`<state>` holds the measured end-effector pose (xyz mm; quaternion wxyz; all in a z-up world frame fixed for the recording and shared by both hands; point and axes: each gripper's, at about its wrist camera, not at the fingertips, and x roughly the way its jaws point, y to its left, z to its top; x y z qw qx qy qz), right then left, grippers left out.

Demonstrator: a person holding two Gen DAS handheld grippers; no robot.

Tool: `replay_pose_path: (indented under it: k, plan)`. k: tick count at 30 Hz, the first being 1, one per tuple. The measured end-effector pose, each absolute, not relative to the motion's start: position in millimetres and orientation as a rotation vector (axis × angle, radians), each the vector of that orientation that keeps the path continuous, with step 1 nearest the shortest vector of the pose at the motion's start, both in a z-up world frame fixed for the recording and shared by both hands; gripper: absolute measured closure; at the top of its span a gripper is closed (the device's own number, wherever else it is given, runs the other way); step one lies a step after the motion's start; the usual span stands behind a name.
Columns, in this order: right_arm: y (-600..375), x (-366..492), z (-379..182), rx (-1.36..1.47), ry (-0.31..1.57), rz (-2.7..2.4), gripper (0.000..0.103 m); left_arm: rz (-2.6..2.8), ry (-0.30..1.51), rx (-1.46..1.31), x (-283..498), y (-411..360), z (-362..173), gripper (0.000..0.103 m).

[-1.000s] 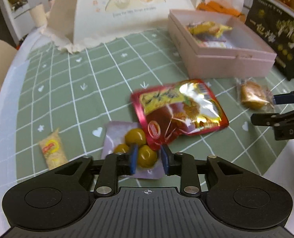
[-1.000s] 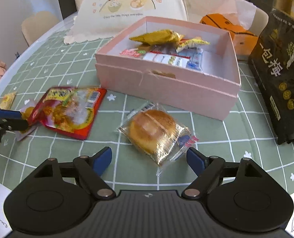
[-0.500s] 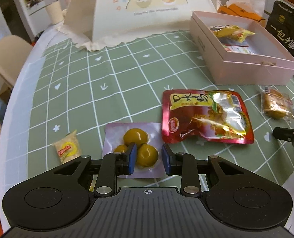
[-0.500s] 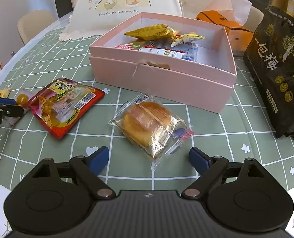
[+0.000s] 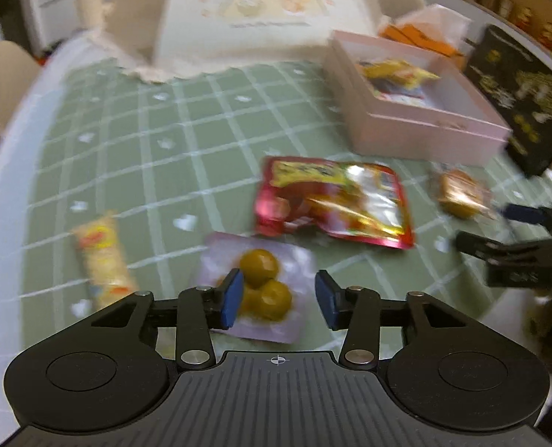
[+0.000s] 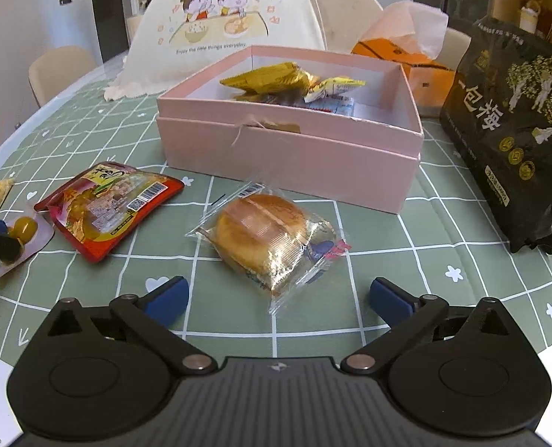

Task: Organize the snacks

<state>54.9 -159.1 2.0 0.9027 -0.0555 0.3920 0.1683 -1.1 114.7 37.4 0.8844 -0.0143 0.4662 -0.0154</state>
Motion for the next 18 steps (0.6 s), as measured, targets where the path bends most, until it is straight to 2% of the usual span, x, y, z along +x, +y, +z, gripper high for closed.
replay_pose_path:
  k: [6, 10, 18]
  plan:
    - [-159, 52, 0, -0.109, 0.786, 0.345, 0.0, -0.034, 1.006, -0.041, 8, 122, 34, 0.055]
    - [-159, 52, 0, -0.108, 0.786, 0.344, 0.0, -0.033, 1.026, -0.001, 15, 115, 27, 0.043]
    - [-160, 49, 2, -0.116, 0.819, 0.354, 0.0, -0.048, 1.02, 0.046, 15, 102, 21, 0.042]
